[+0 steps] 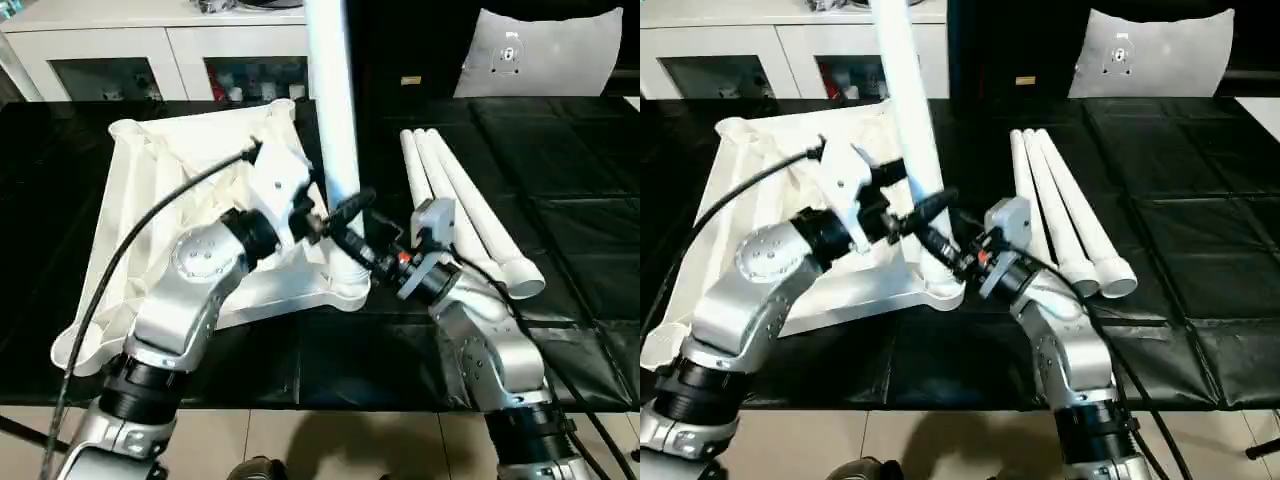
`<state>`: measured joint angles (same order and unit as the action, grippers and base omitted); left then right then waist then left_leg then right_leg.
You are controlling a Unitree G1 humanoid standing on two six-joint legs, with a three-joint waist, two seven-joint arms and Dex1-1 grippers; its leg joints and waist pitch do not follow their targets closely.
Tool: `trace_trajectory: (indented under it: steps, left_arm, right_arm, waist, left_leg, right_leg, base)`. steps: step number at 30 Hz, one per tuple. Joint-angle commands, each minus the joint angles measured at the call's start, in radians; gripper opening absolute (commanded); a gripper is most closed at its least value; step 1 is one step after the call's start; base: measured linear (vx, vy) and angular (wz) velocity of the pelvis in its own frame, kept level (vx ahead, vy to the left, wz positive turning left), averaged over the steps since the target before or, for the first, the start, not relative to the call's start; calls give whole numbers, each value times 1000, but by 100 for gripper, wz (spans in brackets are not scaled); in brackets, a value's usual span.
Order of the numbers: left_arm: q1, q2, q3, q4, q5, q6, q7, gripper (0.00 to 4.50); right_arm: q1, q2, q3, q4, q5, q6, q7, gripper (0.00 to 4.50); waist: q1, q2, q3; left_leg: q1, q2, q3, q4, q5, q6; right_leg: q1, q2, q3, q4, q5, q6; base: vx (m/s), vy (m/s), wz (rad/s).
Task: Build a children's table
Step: Pick table leg
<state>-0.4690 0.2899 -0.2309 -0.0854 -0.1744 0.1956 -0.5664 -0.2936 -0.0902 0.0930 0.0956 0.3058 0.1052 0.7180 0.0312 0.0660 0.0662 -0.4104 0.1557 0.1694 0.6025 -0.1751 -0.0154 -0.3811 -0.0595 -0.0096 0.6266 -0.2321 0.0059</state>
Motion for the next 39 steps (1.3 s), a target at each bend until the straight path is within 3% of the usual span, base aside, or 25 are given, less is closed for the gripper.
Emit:
trace_trajectory:
  steps: [1, 8, 13, 18, 26, 29, 33, 39]
  left_arm:
    - [2, 17, 11, 21, 50, -27, 1, 262]
    - [2, 20, 7, 26, 51, -46, -7, 235]
    - [33, -38, 53, -7, -93, 60, -21, 220]
    - [50, -80, 91, -43, -205, 166, -9, 201]
    - [38, -119, 137, -54, -261, 218, 28, 195]
    - [19, -144, 166, -49, -288, 278, 72, 195]
    - [2, -139, 168, -41, -286, 312, 90, 195]
    - [-34, -142, 211, -12, -310, 361, 118, 195]
  right_arm:
    - [15, 3, 29, 1, -10, -18, 14, 188]
    - [17, 0, 39, 7, -17, -27, 16, 188]
    - [20, -1, 42, 15, -26, -38, 17, 188]
    - [20, -5, 44, 16, -28, -41, 18, 188]
    - [15, -10, 47, 19, -28, -46, 21, 188]
    - [2, -2, 27, 13, -4, -20, 9, 188]
    - [-18, 2, 8, -5, 31, 28, -1, 188]
    - [-34, -20, 1, -30, 62, 115, 1, 188]
  waist:
    - [-5, -2, -62]
    - [-7, -3, -61]
    - [-7, -3, -63]
    - [-7, -5, -61]
    - [-6, -9, -64]
    - [-7, -12, -66]
    - [-4, -8, -67]
    - [0, -6, -75]
  left_leg:
    - [32, 65, -24, -76, -176, 33]
    - [32, 65, -24, -76, -187, 29]
    - [32, 64, -21, -74, -174, 31]
    - [32, 64, -21, -75, -193, 35]
    - [31, 63, -20, -72, -169, 45]
    - [30, 62, -19, -70, -159, 51]
    - [30, 62, -21, -70, -152, 57]
    - [31, 60, -20, -62, -100, 65]
  right_leg:
    - [31, -68, 28, -71, -6, -222]
    - [31, -68, 29, -71, -13, -228]
    - [30, -67, 28, -67, 16, -245]
    - [29, -67, 29, -73, -28, -246]
    - [32, -66, 29, -73, -19, -237]
    - [34, -66, 29, -71, -8, -242]
    - [33, -65, 28, -72, -19, -243]
    - [38, -65, 26, -65, 46, -248]
  base:
    - [0, 0, 0]
    - [0, 0, 0]
    - [0, 0, 0]
    - [0, 0, 0]
    - [0, 0, 0]
    - [0, 0, 0]
    - [0, 0, 0]
    - [0, 0, 0]
